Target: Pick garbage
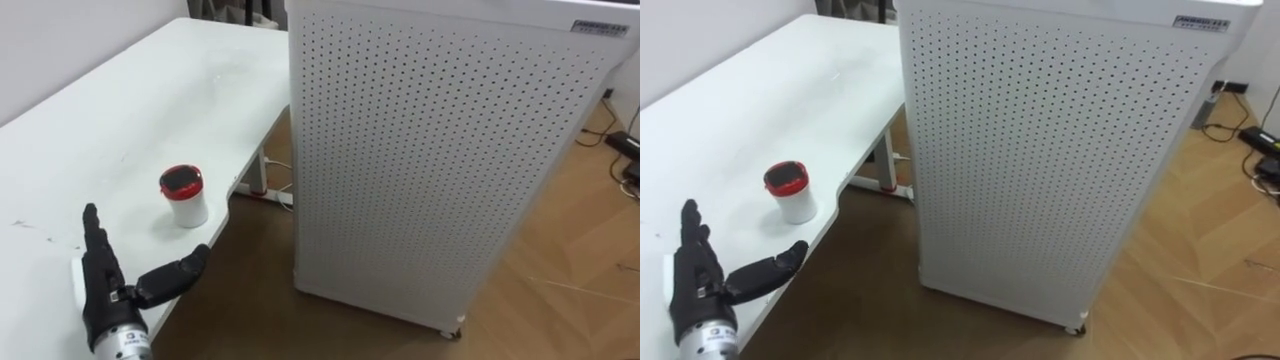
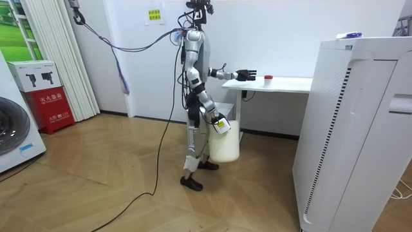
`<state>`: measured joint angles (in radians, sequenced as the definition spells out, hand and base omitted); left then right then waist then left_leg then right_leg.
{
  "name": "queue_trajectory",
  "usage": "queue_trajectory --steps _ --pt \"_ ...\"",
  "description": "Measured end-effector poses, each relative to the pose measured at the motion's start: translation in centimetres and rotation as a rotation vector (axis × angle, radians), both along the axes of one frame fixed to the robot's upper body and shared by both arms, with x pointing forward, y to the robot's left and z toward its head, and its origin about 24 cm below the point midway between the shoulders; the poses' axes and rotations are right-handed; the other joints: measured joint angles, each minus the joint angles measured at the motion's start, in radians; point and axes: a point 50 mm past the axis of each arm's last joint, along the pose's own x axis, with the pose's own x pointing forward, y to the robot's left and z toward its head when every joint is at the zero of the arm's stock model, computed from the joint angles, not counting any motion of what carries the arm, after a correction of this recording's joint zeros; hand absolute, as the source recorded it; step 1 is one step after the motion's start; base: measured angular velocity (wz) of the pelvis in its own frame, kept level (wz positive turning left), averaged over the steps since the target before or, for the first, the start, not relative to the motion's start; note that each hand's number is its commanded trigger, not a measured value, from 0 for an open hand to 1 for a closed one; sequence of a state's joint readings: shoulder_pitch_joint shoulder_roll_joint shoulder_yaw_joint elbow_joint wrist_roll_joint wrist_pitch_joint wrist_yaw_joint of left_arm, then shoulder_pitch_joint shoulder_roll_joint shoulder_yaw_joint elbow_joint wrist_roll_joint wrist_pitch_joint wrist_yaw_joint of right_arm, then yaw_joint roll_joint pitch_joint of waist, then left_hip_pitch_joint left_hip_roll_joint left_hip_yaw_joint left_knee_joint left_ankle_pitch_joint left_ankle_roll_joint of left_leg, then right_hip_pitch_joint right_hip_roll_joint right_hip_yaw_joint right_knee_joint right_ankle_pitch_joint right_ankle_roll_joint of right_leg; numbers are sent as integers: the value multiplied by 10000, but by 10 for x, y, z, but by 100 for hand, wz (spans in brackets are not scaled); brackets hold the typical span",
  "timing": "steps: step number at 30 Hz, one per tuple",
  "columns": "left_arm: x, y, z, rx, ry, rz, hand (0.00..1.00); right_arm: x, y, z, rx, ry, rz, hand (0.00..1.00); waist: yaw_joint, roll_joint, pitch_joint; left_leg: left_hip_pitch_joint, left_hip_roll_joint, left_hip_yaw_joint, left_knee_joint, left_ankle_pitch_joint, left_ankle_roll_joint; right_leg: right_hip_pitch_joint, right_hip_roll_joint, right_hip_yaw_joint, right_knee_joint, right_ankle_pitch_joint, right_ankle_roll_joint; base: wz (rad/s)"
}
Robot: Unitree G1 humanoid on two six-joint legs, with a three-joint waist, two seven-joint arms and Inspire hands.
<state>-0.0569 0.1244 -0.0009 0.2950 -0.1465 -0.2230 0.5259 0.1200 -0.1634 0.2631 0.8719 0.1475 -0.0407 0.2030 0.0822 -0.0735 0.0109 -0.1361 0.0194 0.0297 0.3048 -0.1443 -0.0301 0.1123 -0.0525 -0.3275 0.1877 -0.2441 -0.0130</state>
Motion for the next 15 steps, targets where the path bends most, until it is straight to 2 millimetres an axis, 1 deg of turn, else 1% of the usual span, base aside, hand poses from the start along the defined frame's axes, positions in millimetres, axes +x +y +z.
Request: queue_trajectory --steps 4,5,6,8,12,15 --pt "4 -2 2 -10 -24 -205 0 0 0 0 -24 6 -18 100 -18 10 -3 -21 12 0 24 -1 1 -12 15 18 14 3 4 0" --pt "4 -2 2 -16 21 -244 0 0 0 0 -28 34 -21 100 -24 17 -8 -45 17 0 34 0 2 -27 18 18 20 4 3 0" --pt "5 -3 2 -20 65 -265 0 -1 0 -1 -37 88 -29 100 -38 28 -33 -96 25 1 52 0 2 -76 18 16 32 5 2 0" --pt "5 -3 2 -20 99 -265 0 -1 0 -1 -34 110 -46 100 -81 39 -39 -128 31 9 64 1 4 -123 9 23 69 6 3 0" --pt "6 -2 3 -20 68 -151 0 0 2 0 -27 67 31 100 -213 40 -39 -124 42 42 67 1 4 -163 3 80 132 6 3 -1" --pt "10 -3 7 -16 -79 -160 0 0 2 0 -39 30 27 100 -232 43 -37 -133 50 102 47 1 4 -239 9 159 149 6 3 -8"
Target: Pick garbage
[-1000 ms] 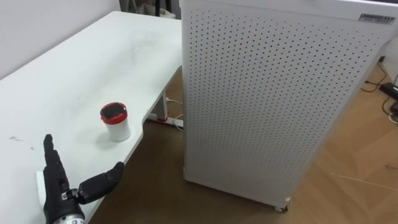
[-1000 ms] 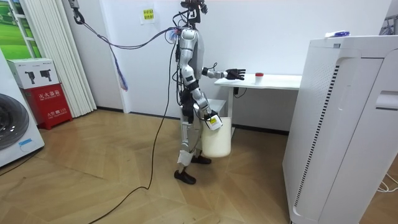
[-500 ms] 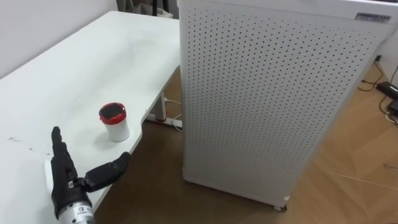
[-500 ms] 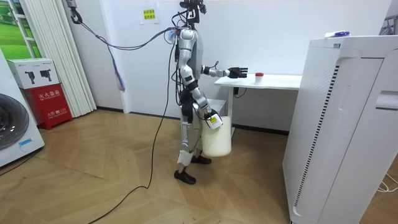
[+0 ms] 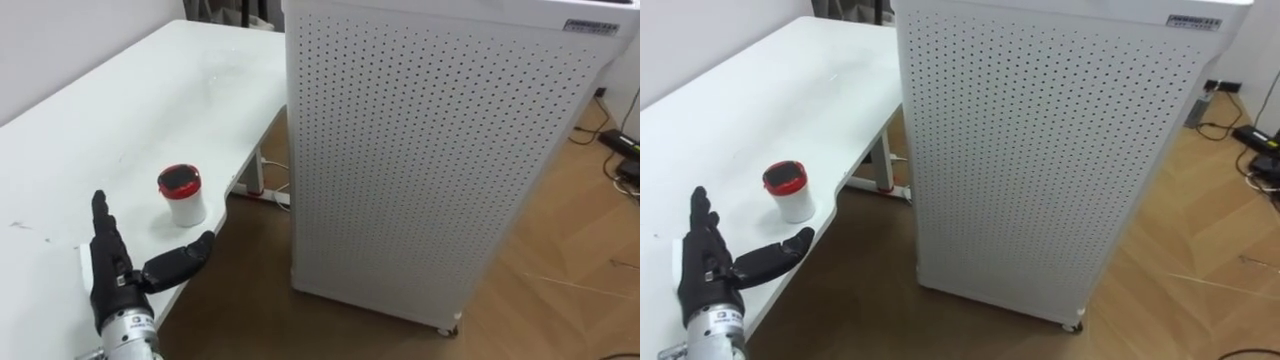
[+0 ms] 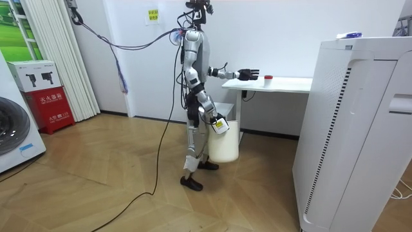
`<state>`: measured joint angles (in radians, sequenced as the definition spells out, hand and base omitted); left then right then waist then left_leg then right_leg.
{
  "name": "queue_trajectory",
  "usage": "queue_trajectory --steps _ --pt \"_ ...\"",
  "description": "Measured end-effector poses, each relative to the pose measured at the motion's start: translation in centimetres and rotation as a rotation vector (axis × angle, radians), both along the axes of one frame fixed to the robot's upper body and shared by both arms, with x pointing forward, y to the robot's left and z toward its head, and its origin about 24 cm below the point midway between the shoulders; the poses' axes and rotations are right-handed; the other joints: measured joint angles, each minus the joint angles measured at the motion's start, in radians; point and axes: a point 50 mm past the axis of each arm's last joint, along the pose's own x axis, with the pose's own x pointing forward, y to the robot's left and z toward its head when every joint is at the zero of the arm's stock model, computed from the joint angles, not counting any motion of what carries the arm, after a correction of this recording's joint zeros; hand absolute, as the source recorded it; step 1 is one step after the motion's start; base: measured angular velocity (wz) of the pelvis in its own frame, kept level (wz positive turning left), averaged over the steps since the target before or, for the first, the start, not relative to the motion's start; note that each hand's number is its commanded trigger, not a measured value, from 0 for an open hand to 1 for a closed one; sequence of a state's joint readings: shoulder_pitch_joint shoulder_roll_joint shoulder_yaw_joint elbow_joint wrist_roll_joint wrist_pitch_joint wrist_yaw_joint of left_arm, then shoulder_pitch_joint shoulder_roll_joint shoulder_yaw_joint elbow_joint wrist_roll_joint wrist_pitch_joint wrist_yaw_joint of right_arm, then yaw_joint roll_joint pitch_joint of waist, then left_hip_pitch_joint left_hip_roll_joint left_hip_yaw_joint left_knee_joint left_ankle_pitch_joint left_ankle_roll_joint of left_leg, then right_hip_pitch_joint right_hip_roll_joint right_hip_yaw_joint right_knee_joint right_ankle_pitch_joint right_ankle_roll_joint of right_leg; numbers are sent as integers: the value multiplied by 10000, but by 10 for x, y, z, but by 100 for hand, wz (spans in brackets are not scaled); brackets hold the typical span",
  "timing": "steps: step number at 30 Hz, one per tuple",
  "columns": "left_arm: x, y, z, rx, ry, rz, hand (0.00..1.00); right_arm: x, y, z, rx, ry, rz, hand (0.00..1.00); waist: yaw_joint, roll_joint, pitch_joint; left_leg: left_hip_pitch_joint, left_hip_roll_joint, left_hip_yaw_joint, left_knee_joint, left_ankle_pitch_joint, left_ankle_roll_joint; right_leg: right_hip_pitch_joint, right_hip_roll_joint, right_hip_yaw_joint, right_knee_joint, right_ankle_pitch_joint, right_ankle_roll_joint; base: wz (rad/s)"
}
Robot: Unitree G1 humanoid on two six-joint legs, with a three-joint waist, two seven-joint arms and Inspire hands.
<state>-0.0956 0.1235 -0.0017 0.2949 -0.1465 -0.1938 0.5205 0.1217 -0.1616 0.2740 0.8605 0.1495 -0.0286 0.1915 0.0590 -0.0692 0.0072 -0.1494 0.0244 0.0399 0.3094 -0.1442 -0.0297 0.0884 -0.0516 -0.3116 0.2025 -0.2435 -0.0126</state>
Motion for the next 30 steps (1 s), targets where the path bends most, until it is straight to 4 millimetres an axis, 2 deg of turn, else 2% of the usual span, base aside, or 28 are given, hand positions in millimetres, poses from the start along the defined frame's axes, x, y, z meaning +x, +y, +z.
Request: queue_trajectory --steps 6,10,14,19,25,30 --pt "7 -1 6 -261 -274 -57 0 -1 1 1 -4 -56 -28 100 -103 59 6 25 3 67 12 -6 11 -4 -61 69 2 24 35 -3" --pt "7 1 1 -809 -84 14 0 -1 0 0 -29 -13 -25 100 -246 161 13 17 8 98 51 -30 49 1 -72 97 10 29 42 -1" --pt "8 1 -4 -1008 358 -130 0 -4 -1 0 -57 123 -63 100 -272 230 46 -17 26 149 119 -59 89 -26 -55 150 18 50 68 -2" --pt "18 -2 1 -1020 378 -462 0 -5 -2 -1 -121 272 -111 100 -283 283 80 -55 10 147 140 -82 125 -62 -19 206 16 89 102 0" --pt "21 -4 0 -1125 609 -652 0 -5 -2 -2 -191 371 -157 100 -355 289 61 -136 -2 160 153 -88 137 -150 -30 254 29 97 112 0" --pt "20 3 -5 -1332 988 -374 0 -4 -1 -1 -188 428 -155 100 -426 284 52 -132 -6 270 146 -87 140 -205 -63 353 29 105 126 -6"
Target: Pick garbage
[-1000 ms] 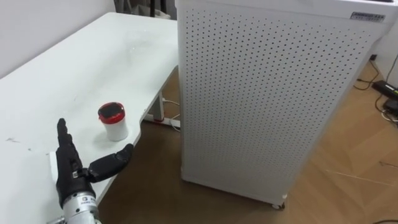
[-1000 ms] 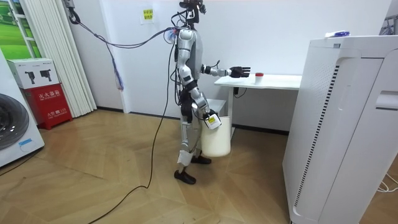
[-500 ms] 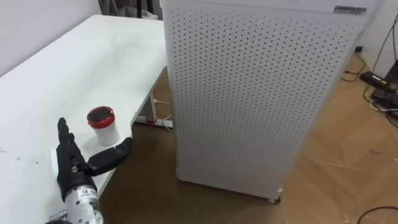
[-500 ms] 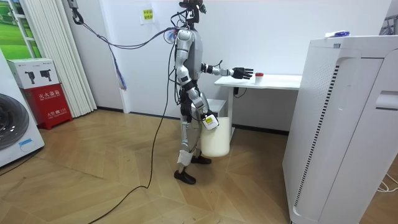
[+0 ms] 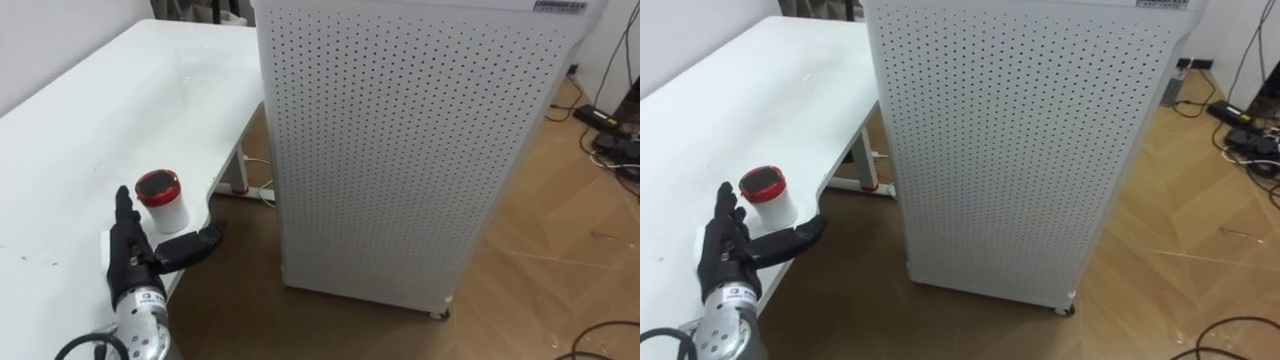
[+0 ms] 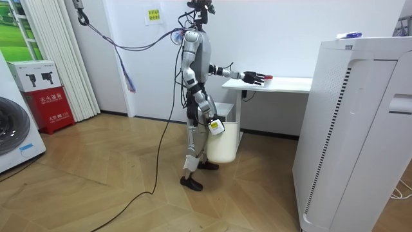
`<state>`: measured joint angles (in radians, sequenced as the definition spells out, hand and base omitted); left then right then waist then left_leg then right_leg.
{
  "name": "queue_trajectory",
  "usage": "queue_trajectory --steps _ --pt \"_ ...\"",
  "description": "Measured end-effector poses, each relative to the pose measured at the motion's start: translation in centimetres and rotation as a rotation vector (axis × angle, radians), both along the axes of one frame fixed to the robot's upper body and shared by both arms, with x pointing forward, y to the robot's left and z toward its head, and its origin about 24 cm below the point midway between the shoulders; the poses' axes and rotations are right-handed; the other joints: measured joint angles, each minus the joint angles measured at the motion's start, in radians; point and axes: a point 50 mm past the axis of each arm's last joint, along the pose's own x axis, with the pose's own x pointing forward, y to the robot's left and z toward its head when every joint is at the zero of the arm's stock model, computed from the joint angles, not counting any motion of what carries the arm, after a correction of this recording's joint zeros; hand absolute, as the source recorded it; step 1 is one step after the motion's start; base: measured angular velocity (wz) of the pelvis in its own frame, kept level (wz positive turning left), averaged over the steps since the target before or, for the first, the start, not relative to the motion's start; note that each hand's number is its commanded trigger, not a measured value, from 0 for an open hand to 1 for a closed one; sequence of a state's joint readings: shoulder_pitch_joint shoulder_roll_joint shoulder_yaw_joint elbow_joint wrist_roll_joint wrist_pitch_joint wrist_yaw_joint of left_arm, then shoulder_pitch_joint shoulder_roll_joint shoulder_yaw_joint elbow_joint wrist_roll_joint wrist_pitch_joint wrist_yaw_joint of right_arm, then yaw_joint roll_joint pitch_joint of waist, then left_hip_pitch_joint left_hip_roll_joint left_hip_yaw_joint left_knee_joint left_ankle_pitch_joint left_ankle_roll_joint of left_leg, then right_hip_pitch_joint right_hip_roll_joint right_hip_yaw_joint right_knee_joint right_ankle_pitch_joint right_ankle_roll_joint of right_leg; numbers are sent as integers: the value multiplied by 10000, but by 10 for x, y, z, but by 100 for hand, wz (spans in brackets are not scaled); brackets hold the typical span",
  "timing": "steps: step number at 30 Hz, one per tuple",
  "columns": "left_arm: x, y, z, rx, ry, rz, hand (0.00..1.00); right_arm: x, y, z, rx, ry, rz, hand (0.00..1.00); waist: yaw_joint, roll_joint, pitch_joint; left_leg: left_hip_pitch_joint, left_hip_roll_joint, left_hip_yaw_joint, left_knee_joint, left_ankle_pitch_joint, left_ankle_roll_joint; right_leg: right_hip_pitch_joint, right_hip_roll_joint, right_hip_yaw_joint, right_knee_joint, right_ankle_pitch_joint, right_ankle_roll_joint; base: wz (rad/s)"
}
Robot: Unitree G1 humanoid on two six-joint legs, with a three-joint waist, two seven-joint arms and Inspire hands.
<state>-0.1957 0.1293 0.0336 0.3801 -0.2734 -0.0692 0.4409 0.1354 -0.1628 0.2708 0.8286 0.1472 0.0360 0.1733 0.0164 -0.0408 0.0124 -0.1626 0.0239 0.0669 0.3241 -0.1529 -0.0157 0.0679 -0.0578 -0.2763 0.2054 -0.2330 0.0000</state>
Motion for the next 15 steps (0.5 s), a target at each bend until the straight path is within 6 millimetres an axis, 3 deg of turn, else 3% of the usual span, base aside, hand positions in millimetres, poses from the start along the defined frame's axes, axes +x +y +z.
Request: queue_trajectory --steps 15 --pt "3 3 -6 -78 546 115 0 2 0 2 -187 -77 296 100 -133 65 -33 131 3 146 -95 -3 50 -5 -13 234 2 53 45 -3"
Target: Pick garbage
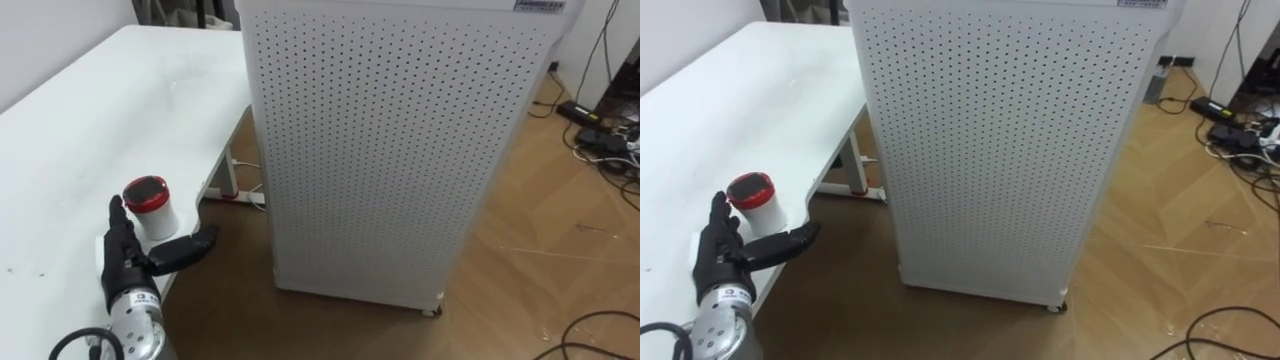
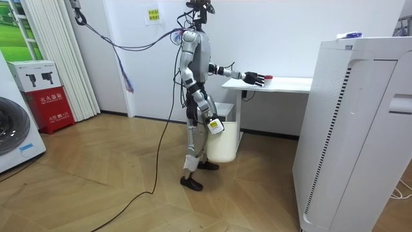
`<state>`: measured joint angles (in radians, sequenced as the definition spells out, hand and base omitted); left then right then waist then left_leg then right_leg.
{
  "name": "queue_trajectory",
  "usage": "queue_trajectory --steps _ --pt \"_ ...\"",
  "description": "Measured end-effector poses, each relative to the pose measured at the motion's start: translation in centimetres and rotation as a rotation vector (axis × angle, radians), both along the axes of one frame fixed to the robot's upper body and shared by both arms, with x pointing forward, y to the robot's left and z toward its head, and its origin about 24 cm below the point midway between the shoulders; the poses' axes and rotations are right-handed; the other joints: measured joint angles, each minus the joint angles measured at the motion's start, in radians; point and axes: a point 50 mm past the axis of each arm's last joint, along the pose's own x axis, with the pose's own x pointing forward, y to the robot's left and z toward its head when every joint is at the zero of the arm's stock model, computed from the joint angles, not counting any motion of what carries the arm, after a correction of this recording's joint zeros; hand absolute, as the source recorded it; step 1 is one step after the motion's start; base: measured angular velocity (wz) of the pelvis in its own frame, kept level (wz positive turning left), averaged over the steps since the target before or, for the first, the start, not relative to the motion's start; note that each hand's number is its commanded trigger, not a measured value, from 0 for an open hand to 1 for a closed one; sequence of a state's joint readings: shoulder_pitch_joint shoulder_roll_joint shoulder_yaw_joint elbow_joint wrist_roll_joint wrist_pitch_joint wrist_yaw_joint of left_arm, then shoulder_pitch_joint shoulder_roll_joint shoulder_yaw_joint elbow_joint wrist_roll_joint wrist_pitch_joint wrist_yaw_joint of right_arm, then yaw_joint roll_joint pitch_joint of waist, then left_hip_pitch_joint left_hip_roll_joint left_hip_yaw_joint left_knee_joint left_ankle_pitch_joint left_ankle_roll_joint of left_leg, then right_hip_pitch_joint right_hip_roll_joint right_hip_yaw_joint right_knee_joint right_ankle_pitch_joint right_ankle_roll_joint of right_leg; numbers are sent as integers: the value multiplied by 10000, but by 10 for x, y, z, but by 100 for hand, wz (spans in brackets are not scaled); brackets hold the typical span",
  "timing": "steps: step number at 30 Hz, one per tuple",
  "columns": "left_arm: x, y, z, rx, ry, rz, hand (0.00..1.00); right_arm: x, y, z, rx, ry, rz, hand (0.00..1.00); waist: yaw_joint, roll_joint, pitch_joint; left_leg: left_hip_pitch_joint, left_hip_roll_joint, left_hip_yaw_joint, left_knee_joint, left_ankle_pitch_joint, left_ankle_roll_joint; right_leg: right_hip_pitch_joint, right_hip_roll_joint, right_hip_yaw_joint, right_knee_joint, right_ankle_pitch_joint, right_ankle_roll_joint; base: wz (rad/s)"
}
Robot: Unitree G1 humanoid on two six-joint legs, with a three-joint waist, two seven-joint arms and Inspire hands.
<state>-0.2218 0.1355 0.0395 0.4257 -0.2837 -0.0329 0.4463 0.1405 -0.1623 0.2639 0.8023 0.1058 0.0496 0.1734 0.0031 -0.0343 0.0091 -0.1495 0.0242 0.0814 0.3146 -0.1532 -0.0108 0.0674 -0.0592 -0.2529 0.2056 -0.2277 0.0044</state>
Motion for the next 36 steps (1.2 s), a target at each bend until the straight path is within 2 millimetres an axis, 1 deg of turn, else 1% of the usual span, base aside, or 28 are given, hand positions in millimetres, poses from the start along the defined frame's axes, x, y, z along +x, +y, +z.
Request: queue_trajectory --steps 4,6,10,18,22,27,30,36 --pt "5 3 1 -188 70 63 0 0 0 0 -1 58 -44 100 1 57 -30 36 -6 20 -52 -1 4 0 -10 34 1 7 9 -1" --pt "5 6 -1 -164 188 117 0 0 -1 0 -10 68 -49 100 -23 125 -67 45 -10 36 -55 1 7 0 -18 45 -1 8 12 0" --pt "6 9 0 -81 243 97 0 0 -1 0 -37 96 -74 100 -57 136 -62 46 -10 38 -59 2 8 2 -21 44 -4 8 12 0" --pt "10 8 2 -75 195 86 0 0 -1 0 -100 89 -80 100 -91 165 -37 30 -8 54 -52 1 8 -17 -29 53 -5 8 12 0" --pt "11 9 3 -48 164 100 0 0 -1 0 -92 61 -73 100 -116 147 -15 21 -1 82 -43 0 10 -26 -30 58 -1 8 12 0" --pt "21 13 9 84 167 226 0 2 0 1 -65 0 -57 100 -238 79 51 -56 9 86 66 -27 51 -51 -24 55 11 8 14 0" --pt "27 15 16 52 -56 323 0 3 1 2 -60 -80 -43 100 -250 71 69 -213 21 102 165 -47 83 -176 -26 61 56 21 34 0" --pt "29 17 19 135 -78 401 0 3 2 1 -136 -78 -13 100 -254 70 70 -248 1 137 252 -98 155 -172 -48 93 49 59 100 0"
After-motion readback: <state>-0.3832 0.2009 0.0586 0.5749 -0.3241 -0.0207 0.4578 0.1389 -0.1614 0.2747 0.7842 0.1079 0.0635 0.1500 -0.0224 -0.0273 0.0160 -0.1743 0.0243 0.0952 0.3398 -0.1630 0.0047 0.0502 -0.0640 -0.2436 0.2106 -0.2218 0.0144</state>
